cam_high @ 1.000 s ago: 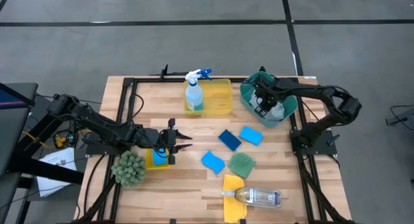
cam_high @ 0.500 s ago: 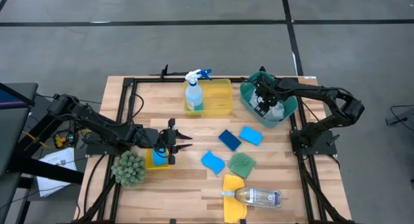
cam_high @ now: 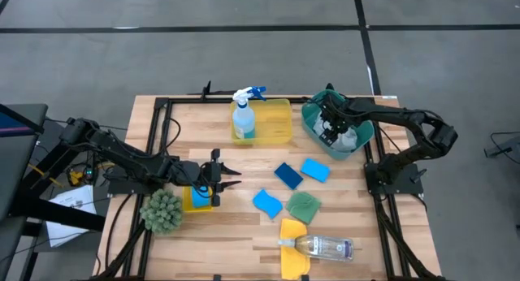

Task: Pick & Place Kitchen Items
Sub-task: Put the white microfiber cloth into the green bin

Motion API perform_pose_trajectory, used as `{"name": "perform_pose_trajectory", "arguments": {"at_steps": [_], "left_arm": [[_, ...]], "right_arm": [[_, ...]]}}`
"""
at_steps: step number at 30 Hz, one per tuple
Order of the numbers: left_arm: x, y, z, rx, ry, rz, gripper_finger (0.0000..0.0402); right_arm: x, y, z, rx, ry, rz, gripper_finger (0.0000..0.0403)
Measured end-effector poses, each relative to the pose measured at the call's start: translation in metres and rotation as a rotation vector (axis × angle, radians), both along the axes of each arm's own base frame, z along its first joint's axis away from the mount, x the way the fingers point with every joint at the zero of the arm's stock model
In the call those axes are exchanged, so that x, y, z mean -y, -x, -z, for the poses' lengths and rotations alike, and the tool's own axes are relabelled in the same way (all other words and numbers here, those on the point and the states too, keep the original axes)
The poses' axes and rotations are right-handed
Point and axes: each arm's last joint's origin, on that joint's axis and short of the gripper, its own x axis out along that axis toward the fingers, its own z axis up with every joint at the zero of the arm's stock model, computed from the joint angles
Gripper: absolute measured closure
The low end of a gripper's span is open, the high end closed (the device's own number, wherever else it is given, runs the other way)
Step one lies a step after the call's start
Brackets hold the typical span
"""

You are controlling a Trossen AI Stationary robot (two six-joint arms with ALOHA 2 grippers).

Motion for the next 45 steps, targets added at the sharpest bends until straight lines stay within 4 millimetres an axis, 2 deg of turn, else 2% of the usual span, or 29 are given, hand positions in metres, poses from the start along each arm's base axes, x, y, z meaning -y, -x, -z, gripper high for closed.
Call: {"name": "perform_pose_trajectory", "arguments": {"at_steps": [15, 27, 34, 45], "left_arm": [[0.0, 0.0, 0.0, 0.001, 0.003, -0.001, 0.0298], [0.0, 0.0, 0.0, 0.001, 0.003, -0.001, 0.0298], [0.0, 0.0, 0.0, 0.002, 0.01, -0.003, 0.0298], [0.0, 0.0, 0.0, 0.003, 0.022, -0.007, 0.0298]], "right_arm": [[-0.002, 0.001, -0.003, 0.02, -0.026, -0.006, 0.0152], [-0.014, 0.013, -0.06, 0.188, 0.079, 0.031, 0.0152], [-0.023, 0.024, -0.072, 0.207, 0.087, 0.051, 0.0152], [-0.027, 0.028, -0.09, 0.287, 0.15, 0.048, 0.0141]]}}
